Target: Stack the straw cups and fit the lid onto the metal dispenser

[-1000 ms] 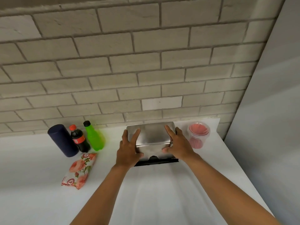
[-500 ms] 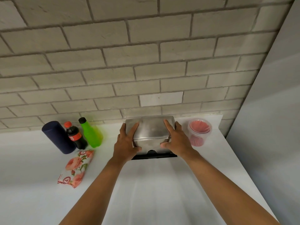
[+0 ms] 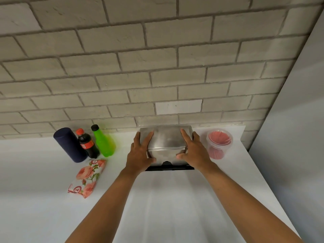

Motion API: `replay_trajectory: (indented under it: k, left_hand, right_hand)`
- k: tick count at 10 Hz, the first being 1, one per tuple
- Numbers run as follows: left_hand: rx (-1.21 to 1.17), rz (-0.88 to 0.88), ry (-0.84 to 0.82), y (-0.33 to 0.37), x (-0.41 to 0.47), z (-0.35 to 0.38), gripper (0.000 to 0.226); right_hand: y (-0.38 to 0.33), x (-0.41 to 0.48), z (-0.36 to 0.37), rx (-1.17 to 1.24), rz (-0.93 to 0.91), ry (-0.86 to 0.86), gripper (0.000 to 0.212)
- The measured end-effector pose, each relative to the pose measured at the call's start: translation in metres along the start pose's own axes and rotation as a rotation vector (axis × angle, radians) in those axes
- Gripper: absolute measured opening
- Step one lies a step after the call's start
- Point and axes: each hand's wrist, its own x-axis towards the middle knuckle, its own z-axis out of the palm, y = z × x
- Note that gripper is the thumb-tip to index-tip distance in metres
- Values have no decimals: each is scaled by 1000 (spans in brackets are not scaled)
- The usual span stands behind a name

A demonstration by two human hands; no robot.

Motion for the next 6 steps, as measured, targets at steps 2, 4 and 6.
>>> replay_trajectory:
  k: [2, 4, 6]
  left_hand:
    - [30, -81, -62, 14, -17, 0, 125]
    - [-2, -174, -183, 10, -44, -6, 126]
    - [-16, -168, -271, 13, -83, -22, 121]
  right_hand:
    - [-4, -6, 1, -36, -7, 21, 112]
    - [-12, -29, -3, -75, 23, -17, 112]
    - [-30, -80, -11, -154, 87, -70, 109]
